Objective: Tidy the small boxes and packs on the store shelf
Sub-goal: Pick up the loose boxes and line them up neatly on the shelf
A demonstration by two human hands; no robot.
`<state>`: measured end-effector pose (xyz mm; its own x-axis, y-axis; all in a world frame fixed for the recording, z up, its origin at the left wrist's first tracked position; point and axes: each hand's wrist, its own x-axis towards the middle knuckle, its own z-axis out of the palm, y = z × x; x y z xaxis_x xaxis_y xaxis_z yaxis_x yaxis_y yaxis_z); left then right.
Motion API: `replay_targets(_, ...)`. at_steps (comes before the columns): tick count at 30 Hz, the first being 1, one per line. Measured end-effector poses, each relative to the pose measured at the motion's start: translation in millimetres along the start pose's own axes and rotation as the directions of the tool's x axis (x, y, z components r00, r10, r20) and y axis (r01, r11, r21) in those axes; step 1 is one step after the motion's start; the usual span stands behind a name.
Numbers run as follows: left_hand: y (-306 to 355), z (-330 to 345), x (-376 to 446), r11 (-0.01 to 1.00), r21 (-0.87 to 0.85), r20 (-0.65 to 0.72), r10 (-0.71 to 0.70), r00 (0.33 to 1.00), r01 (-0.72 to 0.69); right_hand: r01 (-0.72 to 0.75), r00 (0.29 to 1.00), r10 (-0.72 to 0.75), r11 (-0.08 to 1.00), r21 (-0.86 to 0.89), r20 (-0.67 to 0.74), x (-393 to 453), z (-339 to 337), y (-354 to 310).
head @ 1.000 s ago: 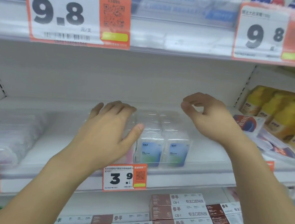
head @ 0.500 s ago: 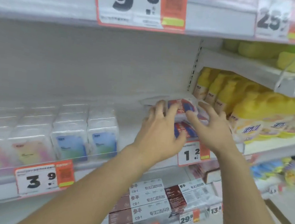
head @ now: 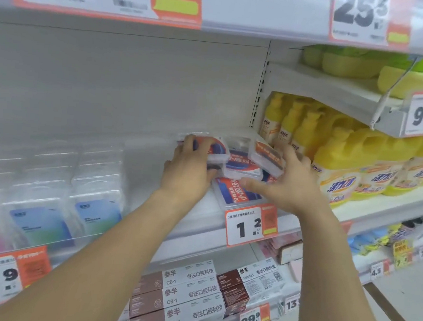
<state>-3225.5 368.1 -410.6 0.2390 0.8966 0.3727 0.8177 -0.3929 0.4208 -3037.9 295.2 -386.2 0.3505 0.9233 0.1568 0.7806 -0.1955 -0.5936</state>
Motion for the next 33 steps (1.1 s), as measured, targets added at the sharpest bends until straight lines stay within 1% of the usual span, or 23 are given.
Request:
replay_targets(2,-2,2,3,0.998,0.037,-0.010,-0.048,0.999,0.049,-0.001,0.999,0.004,0.998,-0.066,0.045,1,9,1)
replay_targets(4,-4,2,10,0.991,0.048,0.013,-0.122,0.992,0.121,0.021,1.000,-0.020,0.997,-0.077,0.013,5,17,-1)
replay_targets(6,-3,-6,16,0.973,0.099,0.081,-0.215,0.973,0.207,0.079,0.997,-0.078,0.997,0.011,-0.029,9,25,-5)
replay_targets(7,-2,-13,17,0.963,0.142,0.097,-0.242,0.965,0.228,0.108,0.994,-0.106,0.992,0.061,-0.033,11,29,-7)
replay_targets(8,1,-20,14,0.962,0.173,0.076,-0.226,0.971,0.210,0.131,0.991,-0.128,0.987,0.095,-0.035,13,33,-8)
replay_targets(9,6,-26,9,0.975,0.176,0.003,-0.135,0.991,0.132,0.144,0.989,-0.140,0.982,0.119,-0.039,17,35,-9)
replay_targets(10,13,-30,1,0.988,0.156,-0.089,0.009,0.996,0.005,0.150,0.988,-0.144,0.979,0.139,-0.052,19,37,-10)
replay_targets(11,19,-32,-7,0.986,0.125,-0.139,0.130,0.982,-0.113,0.146,0.988,-0.137,0.978,0.151,-0.067,22,39,-10)
replay_targets(12,25,-32,-13,0.977,0.097,-0.114,0.199,0.973,-0.188,0.134,0.989,-0.123,0.980,0.144,-0.083,23,40,-10)
replay_targets(13,27,-29,-17,0.974,0.082,-0.022,0.214,0.977,-0.211,0.107,0.992,-0.098,0.987,0.123,-0.079,24,42,-11)
replay_targets(14,26,-24,-19,0.977,0.090,0.101,0.185,0.978,-0.194,0.075,0.996,-0.071,0.992,0.099,-0.048,23,42,-12)
replay_targets(15,21,-18,-17,0.978,0.118,0.222,0.142,0.965,-0.171,0.050,0.999,-0.050,0.995,0.088,-0.002,22,42,-14)
replay_targets(16,15,-14,-13,0.979,0.133,0.299,0.111,0.948,-0.157,0.039,0.998,-0.043,0.996,0.077,0.043,22,43,-16)
replay_targets(17,8,-11,-9,0.981,0.125,0.331,0.096,0.939,-0.145,0.042,0.996,-0.046,0.997,0.058,0.077,23,44,-16)
replay_targets(19,-1,-6,-2,0.989,0.090,0.333,0.082,0.939,-0.118,0.049,0.994,-0.051,0.998,0.029,0.093,26,46,-18)
replay_targets(23,-8,-8,5,0.992,0.110,0.335,0.016,0.942,-0.056,0.021,1.000,-0.020,0.991,0.130,-0.012,23,39,-19)
replay_targets(25,-6,-13,-1,0.982,0.190,0.313,-0.055,0.948,-0.006,-0.014,1.000,0.011,0.988,0.154,0.019,18,29,-17)
replay_targets(27,-2,-17,-13,0.968,0.246,0.277,-0.120,0.953,0.051,-0.040,0.996,0.029,0.990,0.134,0.088,14,21,-17)
replay_targets(29,0,-19,-25,0.967,0.229,0.263,-0.170,0.950,0.109,-0.082,0.988,0.063,0.988,0.130,0.144,12,16,-19)
replay_targets(31,1,-22,-33,0.964,0.237,0.250,-0.181,0.951,0.121,-0.140,0.978,0.111,0.977,0.164,0.175,10,14,-21)
replay_targets(33,2,-25,-36,0.967,0.216,0.224,-0.180,0.958,0.131,-0.148,0.984,0.119,0.962,0.230,0.135,7,10,-21)
